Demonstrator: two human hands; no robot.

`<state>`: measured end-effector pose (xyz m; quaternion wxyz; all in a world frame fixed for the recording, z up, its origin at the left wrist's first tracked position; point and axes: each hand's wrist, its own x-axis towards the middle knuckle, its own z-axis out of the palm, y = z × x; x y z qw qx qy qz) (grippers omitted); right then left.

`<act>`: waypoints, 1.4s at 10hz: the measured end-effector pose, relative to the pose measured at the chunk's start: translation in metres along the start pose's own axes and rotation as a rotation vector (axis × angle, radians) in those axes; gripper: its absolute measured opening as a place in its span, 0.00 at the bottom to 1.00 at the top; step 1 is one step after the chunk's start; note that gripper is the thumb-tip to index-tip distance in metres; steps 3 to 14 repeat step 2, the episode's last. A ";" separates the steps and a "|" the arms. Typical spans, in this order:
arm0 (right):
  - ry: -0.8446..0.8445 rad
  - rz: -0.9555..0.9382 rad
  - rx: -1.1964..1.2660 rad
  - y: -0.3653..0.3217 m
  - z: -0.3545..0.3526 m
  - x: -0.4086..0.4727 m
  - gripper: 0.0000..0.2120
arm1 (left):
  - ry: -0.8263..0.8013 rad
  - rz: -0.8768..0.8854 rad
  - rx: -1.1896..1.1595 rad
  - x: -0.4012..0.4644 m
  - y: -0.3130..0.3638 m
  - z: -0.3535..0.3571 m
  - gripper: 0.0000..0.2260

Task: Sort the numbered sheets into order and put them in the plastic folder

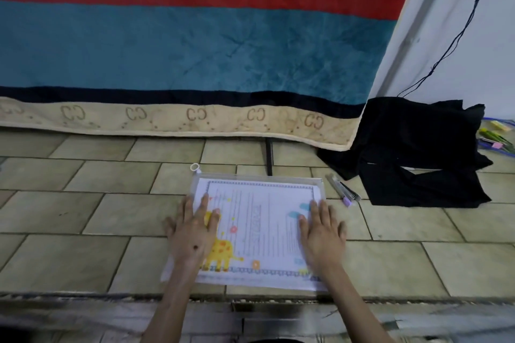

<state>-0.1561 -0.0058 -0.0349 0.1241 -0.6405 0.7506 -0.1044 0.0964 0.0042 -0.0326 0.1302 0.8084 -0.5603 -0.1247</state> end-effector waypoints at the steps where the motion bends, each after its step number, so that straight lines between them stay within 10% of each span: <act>1: -0.011 -0.029 0.106 -0.004 -0.003 0.003 0.31 | -0.012 -0.021 -0.021 0.000 0.005 -0.005 0.25; 2: 0.165 -0.034 0.535 0.006 -0.025 -0.004 0.34 | 0.001 -0.042 -0.132 0.001 0.000 -0.012 0.27; 14: 0.165 -0.034 0.535 0.006 -0.025 -0.004 0.34 | 0.001 -0.042 -0.132 0.001 0.000 -0.012 0.27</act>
